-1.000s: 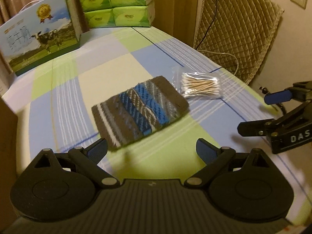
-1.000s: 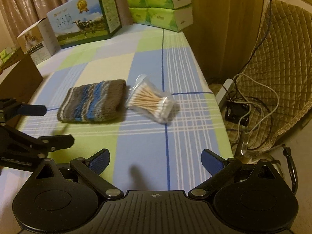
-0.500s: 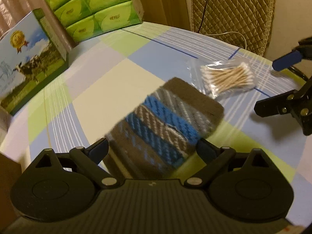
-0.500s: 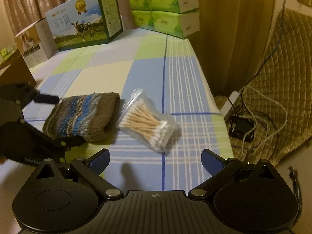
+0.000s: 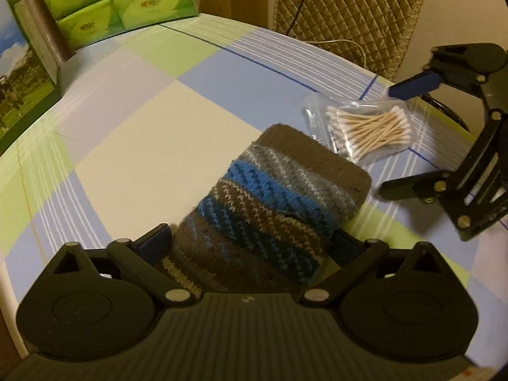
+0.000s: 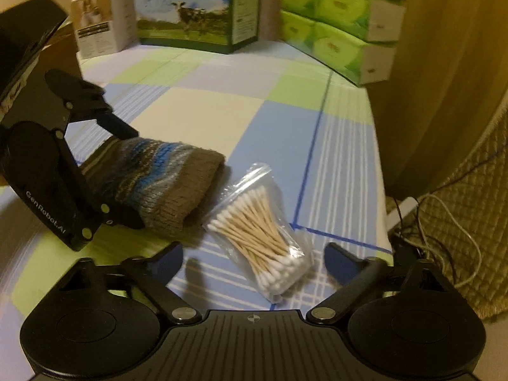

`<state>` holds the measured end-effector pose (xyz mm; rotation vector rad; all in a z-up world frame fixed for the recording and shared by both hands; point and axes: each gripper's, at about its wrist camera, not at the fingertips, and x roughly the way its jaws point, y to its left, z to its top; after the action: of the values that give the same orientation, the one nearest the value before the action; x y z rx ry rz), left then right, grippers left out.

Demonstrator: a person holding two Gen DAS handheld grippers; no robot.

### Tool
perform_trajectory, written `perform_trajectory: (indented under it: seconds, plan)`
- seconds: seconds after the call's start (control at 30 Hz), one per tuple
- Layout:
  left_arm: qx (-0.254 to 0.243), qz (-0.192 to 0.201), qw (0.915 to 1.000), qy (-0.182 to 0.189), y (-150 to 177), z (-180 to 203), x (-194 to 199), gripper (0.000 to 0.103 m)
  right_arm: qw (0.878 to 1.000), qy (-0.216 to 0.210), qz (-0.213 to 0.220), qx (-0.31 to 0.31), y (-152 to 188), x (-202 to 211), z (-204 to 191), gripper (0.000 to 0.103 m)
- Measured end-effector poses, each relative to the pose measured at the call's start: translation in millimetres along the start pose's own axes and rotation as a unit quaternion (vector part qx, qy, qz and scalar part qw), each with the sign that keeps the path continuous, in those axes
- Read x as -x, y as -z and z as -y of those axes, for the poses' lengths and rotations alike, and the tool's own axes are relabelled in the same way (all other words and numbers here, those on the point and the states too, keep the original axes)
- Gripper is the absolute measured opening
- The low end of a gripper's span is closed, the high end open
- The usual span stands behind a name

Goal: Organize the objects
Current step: 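Grasp the striped knitted sock with the left tool while the right tool grasps the cotton-swab bag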

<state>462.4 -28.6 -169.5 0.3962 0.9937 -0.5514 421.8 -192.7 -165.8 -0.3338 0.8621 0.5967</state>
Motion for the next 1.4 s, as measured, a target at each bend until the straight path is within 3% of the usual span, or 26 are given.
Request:
perform_trajectory:
  seconds: [0.07, 0.13, 0.23, 0.3, 0.6, 0.9, 1.17, 1.4]
  plan:
    - [-0.006, 0.005, 0.9999, 0.007, 0.7, 3.9, 4.1, 0.083, 1.0, -0.002, -0.001, 0.004, 1.0, -1.2, 0.0, 0.068]
    - [-0.009, 0.011, 0.9998, 0.012, 3.1, 8.5, 8.8, 0.072, 1.0, -0.004, -0.003, 0.011, 2.1, -2.8, -0.6, 0.044]
    - [-0.007, 0.016, 0.9998, 0.01, 5.1, 17.4, 15.3, 0.05, 1.0, -0.017, -0.007, 0.01, 2.6, -2.7, -1.6, 0.025]
    - [0.005, 0.015, 0.9998, 0.008, 5.6, 22.3, 20.1, 0.035, 1.0, -0.019, -0.009, 0.002, 3.5, 0.1, -4.7, 0.023]
    - [0.129, -0.001, 0.9916, -0.002, 34.0, 30.5, 43.7, 0.032, 0.995, -0.042, -0.015, -0.086, 22.9, 22.9, -23.3, 0.021]
    - [0.196, -0.033, 0.98, -0.017, 69.0, 39.5, 77.9, 0.032, 0.99, -0.067, -0.001, -0.127, 30.7, 53.4, -41.3, 0.021]
    - [0.227, -0.005, 0.9736, -0.023, 96.4, 44.9, 124.2, 0.032, 0.986, -0.094, 0.015, -0.139, 29.2, 80.8, -64.4, 0.021]
    - [0.267, 0.044, 0.9617, -0.043, 125.1, 32.1, 183.6, 0.032, 0.984, -0.11, 0.035, -0.133, 12.9, 106.2, -94.1, 0.021]
